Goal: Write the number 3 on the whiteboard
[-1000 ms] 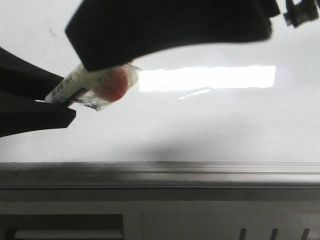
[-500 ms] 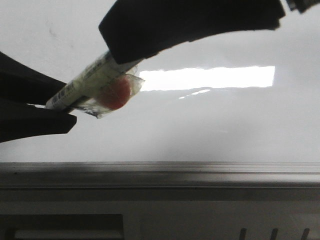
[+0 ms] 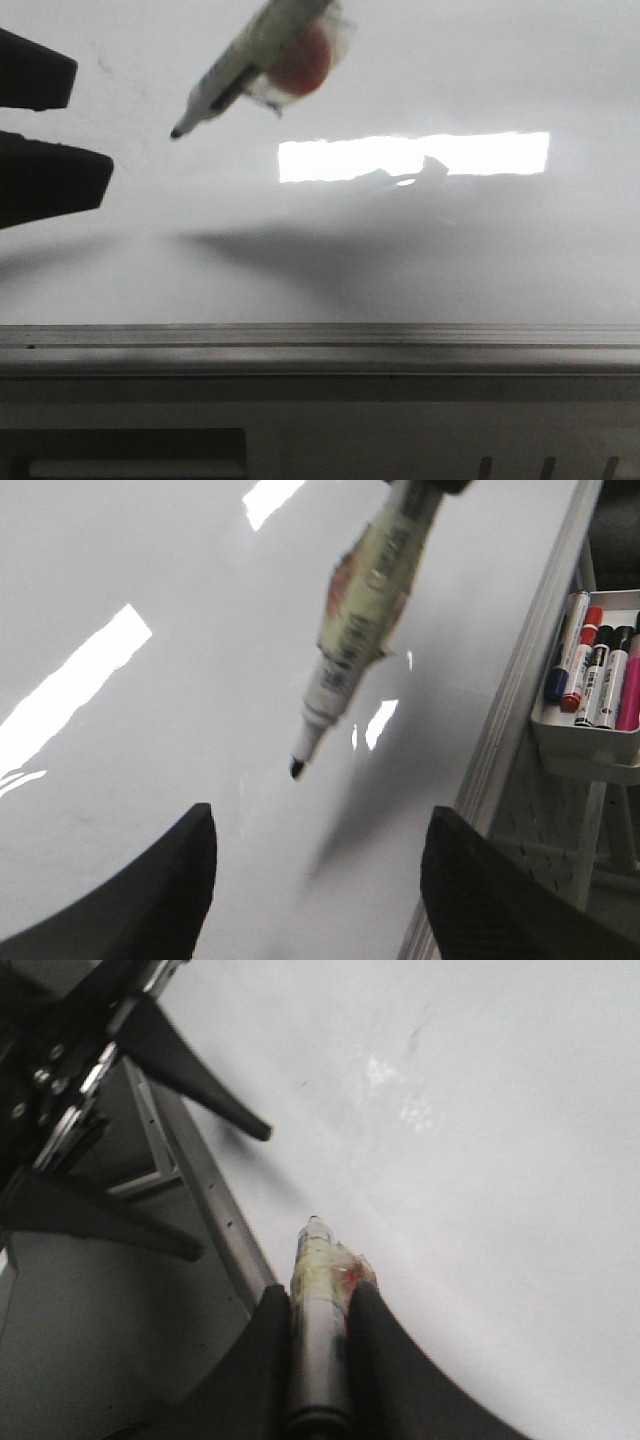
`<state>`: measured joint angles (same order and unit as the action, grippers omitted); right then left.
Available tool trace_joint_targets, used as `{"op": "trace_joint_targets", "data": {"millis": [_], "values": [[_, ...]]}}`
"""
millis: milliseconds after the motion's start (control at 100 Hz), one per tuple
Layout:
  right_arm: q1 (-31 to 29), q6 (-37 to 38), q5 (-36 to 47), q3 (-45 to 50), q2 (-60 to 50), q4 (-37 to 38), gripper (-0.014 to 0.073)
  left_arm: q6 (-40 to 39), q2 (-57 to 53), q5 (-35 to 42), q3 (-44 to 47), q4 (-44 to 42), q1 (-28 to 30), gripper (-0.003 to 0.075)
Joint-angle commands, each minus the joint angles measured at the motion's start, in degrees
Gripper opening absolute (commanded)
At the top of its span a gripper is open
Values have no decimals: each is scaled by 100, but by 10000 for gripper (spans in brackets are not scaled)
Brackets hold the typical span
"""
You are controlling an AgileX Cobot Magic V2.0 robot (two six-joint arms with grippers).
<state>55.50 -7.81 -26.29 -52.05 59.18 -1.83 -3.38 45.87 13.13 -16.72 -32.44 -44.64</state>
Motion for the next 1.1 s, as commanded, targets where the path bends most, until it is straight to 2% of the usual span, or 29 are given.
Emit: {"op": "trace_joint_targets", "data": {"millis": [0,130,220,540,970,1090], "values": [[-287,-34,92,-486,-12,63,-64,-53,-222,237,-175,291,-19,424],[-537,-34,-245,-865,193,75,-64,-53,-457,237,-175,768,-19,424],[-594,-34,-531,-1142,423,75,-64,-53,-542,237,-175,799,-19,424],[-594,-34,-578,-1753,1172,183,-64,-53,-556,214,-175,799,-19,421],[-880,-34,-604,-1814,1274,183,-64,-53,-556,214,-175,799,-19,421],[-893,1,-802,-1814,1132,391,-64,-53,-556,214,-175,799,-19,421]]}}
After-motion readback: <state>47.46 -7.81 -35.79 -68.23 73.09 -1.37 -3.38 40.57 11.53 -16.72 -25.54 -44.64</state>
